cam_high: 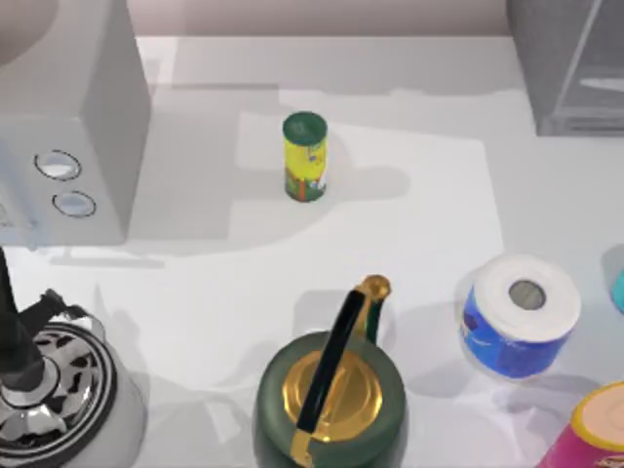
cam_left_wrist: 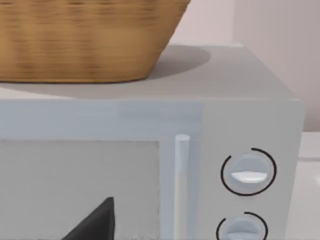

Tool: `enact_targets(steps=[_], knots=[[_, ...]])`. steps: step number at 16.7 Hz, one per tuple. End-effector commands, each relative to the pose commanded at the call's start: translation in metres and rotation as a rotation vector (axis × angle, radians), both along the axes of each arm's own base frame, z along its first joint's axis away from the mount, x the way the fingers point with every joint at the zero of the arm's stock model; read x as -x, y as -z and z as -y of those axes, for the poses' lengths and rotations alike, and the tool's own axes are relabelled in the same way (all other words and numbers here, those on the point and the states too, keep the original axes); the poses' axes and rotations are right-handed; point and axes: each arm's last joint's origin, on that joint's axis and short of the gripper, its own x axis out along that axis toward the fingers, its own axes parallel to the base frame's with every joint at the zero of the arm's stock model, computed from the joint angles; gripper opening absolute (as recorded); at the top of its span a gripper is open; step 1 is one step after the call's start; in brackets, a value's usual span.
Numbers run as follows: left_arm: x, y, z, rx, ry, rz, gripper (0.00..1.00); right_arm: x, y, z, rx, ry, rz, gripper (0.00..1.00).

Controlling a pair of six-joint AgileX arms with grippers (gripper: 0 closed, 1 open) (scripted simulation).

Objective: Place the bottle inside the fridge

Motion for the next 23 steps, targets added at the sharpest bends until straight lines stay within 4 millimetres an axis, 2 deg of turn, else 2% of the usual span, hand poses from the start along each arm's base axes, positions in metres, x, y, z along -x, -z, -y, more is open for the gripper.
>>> enact_targets(steps=[8, 13, 23], knots=[[0.000, 0.000, 0.000, 0.000, 0.000, 0.000, 1.00, -0.023, 0.032, -0.021, 0.005, -0.006, -0.001, 1.00], [0.000, 0.000, 0.000, 0.000, 0.000, 0.000, 1.00, -0.024, 0.035, -0.022, 0.005, -0.007, -0.003, 1.00], [0.000, 0.000, 0.000, 0.000, 0.000, 0.000, 1.00, -0.024, 0.035, -0.022, 0.005, -0.007, -0.003, 0.25]])
